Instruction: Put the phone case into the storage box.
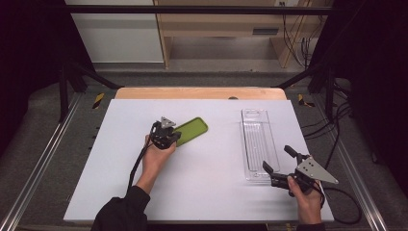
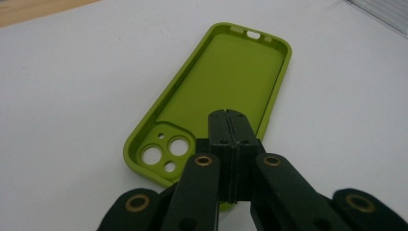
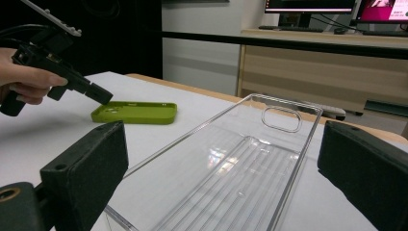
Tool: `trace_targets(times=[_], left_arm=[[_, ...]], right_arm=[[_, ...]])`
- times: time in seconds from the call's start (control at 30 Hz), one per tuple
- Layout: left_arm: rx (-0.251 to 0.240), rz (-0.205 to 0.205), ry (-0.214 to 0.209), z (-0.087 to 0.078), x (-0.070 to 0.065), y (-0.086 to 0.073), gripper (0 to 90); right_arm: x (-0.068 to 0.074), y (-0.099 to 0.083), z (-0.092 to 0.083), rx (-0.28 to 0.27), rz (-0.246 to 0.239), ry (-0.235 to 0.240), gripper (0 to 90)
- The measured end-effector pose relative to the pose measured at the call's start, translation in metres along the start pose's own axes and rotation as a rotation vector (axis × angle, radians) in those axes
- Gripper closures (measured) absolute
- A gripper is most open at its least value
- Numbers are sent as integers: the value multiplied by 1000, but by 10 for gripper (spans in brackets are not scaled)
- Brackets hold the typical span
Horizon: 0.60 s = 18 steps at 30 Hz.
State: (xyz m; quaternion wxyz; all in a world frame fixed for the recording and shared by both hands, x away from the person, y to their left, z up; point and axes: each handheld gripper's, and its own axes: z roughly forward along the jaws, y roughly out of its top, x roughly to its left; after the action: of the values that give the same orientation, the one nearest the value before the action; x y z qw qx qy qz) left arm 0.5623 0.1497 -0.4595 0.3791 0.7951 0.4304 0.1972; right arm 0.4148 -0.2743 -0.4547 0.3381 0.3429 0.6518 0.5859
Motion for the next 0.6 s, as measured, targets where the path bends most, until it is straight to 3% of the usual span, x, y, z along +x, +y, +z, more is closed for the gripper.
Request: trace_targets(times=[0.6], left_arm=[[41,-25,2,5,2,-4,900]], right_arm=[[0,0,0,1,0,0,39]])
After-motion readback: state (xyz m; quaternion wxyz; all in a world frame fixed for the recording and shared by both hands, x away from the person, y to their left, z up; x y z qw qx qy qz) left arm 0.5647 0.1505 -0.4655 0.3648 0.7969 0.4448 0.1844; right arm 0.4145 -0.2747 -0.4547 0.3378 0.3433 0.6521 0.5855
